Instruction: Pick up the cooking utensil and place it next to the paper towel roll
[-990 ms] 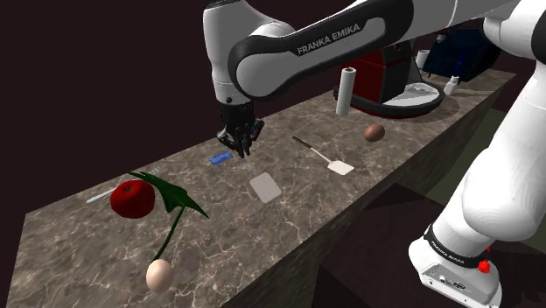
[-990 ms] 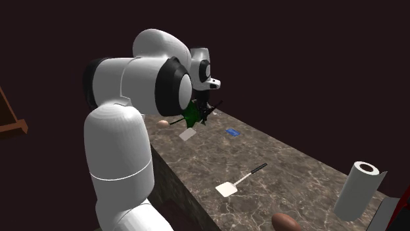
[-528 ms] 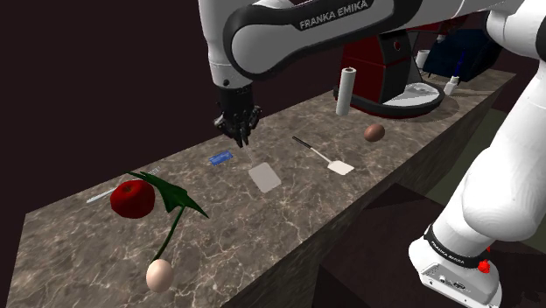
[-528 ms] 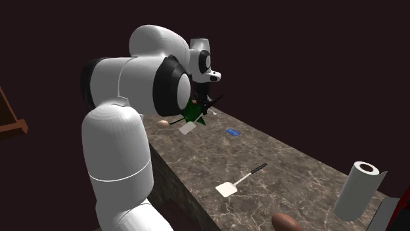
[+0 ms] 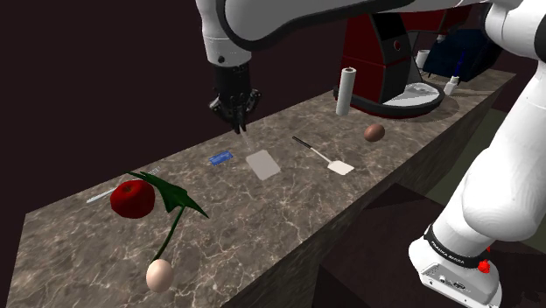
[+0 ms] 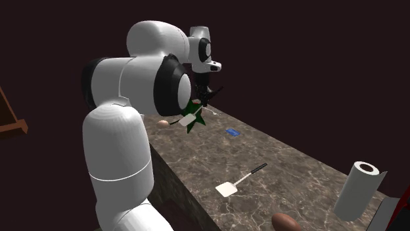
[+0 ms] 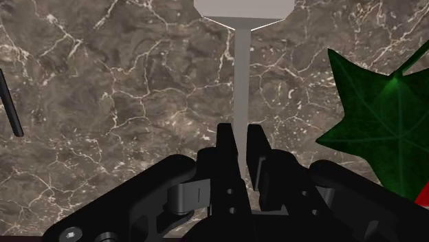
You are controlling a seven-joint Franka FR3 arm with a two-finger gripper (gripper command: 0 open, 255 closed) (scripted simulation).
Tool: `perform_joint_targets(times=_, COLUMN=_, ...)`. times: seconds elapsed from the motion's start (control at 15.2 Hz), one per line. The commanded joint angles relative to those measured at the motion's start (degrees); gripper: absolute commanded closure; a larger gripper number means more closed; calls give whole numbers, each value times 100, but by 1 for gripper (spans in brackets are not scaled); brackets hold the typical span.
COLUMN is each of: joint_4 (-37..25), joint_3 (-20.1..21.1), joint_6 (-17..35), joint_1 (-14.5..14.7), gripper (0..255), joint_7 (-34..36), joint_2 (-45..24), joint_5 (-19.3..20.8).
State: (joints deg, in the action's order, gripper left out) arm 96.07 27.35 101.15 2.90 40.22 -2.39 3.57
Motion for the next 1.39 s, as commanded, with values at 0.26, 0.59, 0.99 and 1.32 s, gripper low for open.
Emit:
perform_joint_targets(times=0.26, joint_4=-533, joint_3=14, joint_6=-487, joint_1=19, gripper=255, joint_7=3, joint_2=-54, joint_5=23)
perform_joint_targets(times=0.59, joint_4=-693, joint_3=-41, joint_6=-750, joint_1=-55, gripper=255, joint_7=-143, joint_2=68, joint_5=-43)
perform_joint_targets(times=0.99, joint_4=424, joint_3=-550, joint_6=-557, joint_1=-468, gripper=255, joint_7=-1096, joint_2=1107, joint_5=-496)
perform_joint_targets(times=1.32, joint_4=1111, joint_3=-1039, joint_6=-508, joint_1=-697, gripper=255, joint_7=-1858, joint_2=1768, joint_5=-661)
